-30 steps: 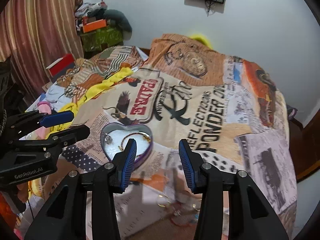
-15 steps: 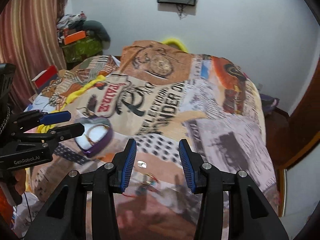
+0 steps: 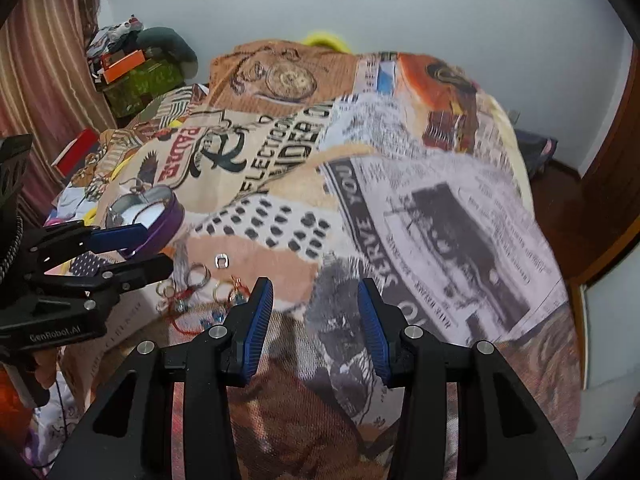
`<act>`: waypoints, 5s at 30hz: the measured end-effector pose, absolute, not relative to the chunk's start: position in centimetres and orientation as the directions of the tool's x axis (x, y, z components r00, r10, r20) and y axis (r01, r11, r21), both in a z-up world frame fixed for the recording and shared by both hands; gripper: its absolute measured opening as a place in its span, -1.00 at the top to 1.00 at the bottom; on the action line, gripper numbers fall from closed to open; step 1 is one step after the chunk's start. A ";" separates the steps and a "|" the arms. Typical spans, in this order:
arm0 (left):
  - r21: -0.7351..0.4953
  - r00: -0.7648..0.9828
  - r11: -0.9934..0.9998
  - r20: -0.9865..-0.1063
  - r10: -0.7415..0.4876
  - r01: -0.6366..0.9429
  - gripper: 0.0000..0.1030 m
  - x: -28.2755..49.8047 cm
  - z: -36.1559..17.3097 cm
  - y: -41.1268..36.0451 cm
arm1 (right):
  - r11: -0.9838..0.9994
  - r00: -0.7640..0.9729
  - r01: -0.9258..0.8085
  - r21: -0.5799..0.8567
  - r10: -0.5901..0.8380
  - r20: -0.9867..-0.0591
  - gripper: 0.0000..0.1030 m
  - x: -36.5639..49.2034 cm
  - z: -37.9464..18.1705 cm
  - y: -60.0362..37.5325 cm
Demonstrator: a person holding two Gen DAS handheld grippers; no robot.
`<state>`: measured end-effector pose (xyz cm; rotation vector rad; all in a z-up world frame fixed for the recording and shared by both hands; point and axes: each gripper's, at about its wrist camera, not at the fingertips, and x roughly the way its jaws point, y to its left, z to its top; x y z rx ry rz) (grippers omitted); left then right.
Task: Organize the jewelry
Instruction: 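Move both open tools back to the remaining jewelry, then grasp a gold ring with the left tool while the right tool grasps a red beaded earring, then carry the gold ring and red earring in both tools to the heart tin, then open the left tool over the tin while the right tool releases the earring inside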
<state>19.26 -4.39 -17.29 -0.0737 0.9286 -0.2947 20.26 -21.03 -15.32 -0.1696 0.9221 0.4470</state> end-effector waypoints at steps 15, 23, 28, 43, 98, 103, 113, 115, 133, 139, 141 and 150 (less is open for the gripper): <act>-0.197 0.532 0.941 -0.784 -0.319 0.275 0.44 20.3 -18.8 -5.7 | 0.836 0.406 -0.531 0.140 0.397 -0.823 0.22 20.2 -17.0 -19.6; -0.233 0.529 0.929 -0.770 -0.356 0.286 0.60 20.4 -19.3 -5.6 | 0.799 0.372 -0.586 0.135 0.413 -0.831 0.22 20.0 -17.5 -17.6; -0.241 0.540 0.929 -0.761 -0.360 0.279 0.60 20.2 -18.9 -5.3 | 0.795 0.409 -0.602 0.072 0.384 -0.828 0.22 20.0 -17.9 -16.8; -0.235 0.598 0.938 -0.724 -0.344 0.255 0.60 18.8 -16.1 -4.0 | 0.791 0.435 -0.609 0.059 0.395 -0.809 0.87 19.0 -18.0 -15.7; -0.177 0.793 0.983 -0.591 -0.147 0.050 0.60 12.8 -8.6 7.0 | 0.735 0.562 -0.666 0.127 0.606 -0.562 0.87 18.3 -5.8 -8.9; -0.190 0.786 0.982 -0.604 -0.129 0.014 0.60 13.1 -9.6 8.7 | 0.715 0.534 -0.686 0.137 0.623 -0.572 0.87 18.6 -6.5 -7.0; -0.219 0.746 0.976 -0.651 -0.140 -0.008 0.60 14.6 -12.7 9.8 | 0.700 0.467 -0.697 0.160 0.611 -0.639 0.87 20.2 -9.6 -4.2; -0.218 0.734 0.976 -0.664 -0.144 -0.005 0.60 15.1 -13.5 9.7 | 0.702 0.459 -0.696 0.152 0.598 -0.657 0.87 20.5 -10.2 -3.9; -0.260 0.642 0.965 -0.736 -0.217 0.029 0.60 18.4 -18.0 8.8 | 0.717 0.305 -0.663 0.216 0.522 -0.796 0.87 23.3 -16.0 -2.5; -0.256 0.626 0.966 -0.748 -0.219 0.032 0.60 18.7 -18.6 8.6 | 0.719 0.281 -0.657 0.225 0.511 -0.812 0.87 23.6 -16.9 -2.5; -0.254 0.623 0.967 -0.751 -0.218 0.032 0.60 18.8 -18.7 8.7 | 0.718 0.278 -0.659 0.225 0.510 -0.814 0.87 23.6 -17.0 -2.4; -0.259 0.619 0.966 -0.756 -0.212 0.015 0.60 18.6 -18.3 9.1 | 0.718 0.269 -0.665 0.205 0.487 -0.831 0.87 23.4 -17.1 -1.9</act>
